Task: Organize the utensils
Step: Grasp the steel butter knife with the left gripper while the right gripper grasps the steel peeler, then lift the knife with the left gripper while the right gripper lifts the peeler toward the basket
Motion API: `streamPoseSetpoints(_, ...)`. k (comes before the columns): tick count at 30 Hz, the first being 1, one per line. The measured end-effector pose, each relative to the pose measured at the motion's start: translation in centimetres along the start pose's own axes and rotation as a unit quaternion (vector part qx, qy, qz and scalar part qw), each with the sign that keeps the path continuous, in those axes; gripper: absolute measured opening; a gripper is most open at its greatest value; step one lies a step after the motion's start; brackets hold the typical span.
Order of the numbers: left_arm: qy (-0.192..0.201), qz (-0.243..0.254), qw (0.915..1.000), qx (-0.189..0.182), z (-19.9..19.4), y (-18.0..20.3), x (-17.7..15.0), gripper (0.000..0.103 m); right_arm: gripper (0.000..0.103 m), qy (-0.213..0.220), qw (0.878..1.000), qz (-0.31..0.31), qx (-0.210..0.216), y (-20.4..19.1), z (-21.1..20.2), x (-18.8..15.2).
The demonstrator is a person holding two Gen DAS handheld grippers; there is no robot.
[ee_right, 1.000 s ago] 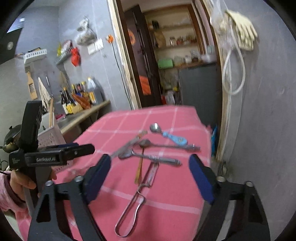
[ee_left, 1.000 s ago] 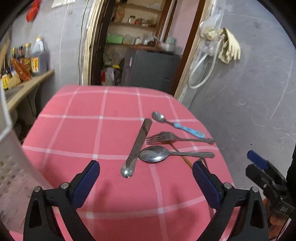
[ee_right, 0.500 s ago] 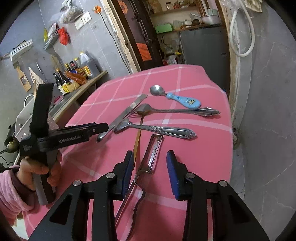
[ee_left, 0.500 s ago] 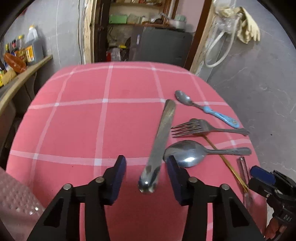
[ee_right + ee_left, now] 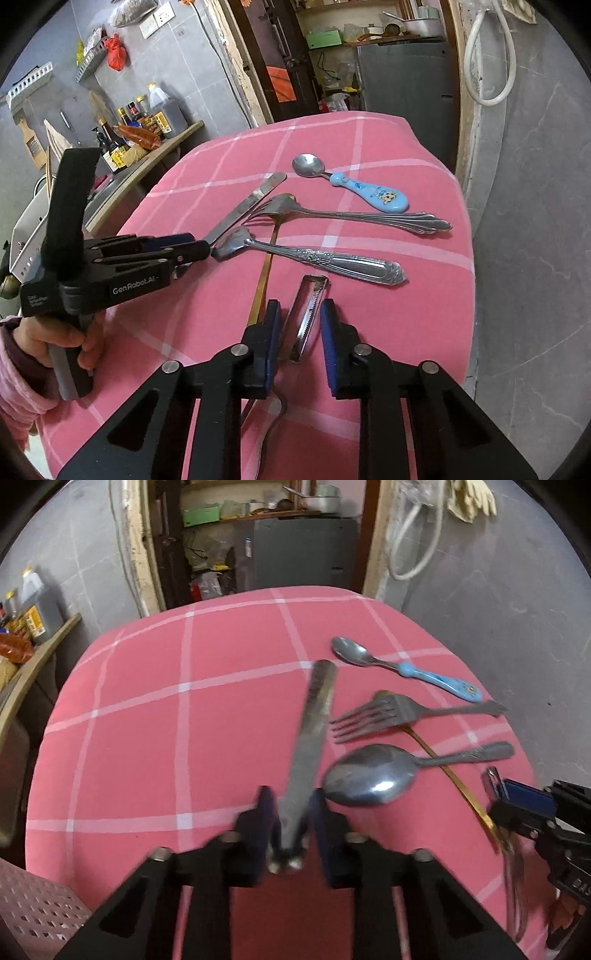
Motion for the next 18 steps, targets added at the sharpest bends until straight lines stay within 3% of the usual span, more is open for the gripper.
streamPoseSetpoints(4, -0.022, -0.014, 0.9995, -0.018, -0.3, 0.0, 0.0, 0.016, 0.015, 0.004, 0.999, 0.026, 0.019, 0.5, -0.5, -0.4)
streamPoseSetpoints(8, -0.048, -0.044, 0.9961, -0.060, -1.2, -0.3, -0.9, 0.016, 0.014, 0.004, 0.999, 0.032, 0.031, 0.3, -0.9, -1.0)
streamPoseSetpoints(18, -0.067, -0.034, 0.9907, -0.113, -5.6, 0.0, -6.0, 0.016, 0.013, -0.009, 0.997, 0.045, 0.054, 0.0, -2.4, -3.5)
Point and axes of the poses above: each gripper's, at about its wrist camera, not at the fingertips, and z roughly the way its jaws point, y to its right, x to its top, the point moved 5 cm from there along z, roughly the way its jaws point, and after that the axes turned 12 degrees about x, right-handed, at the moved point
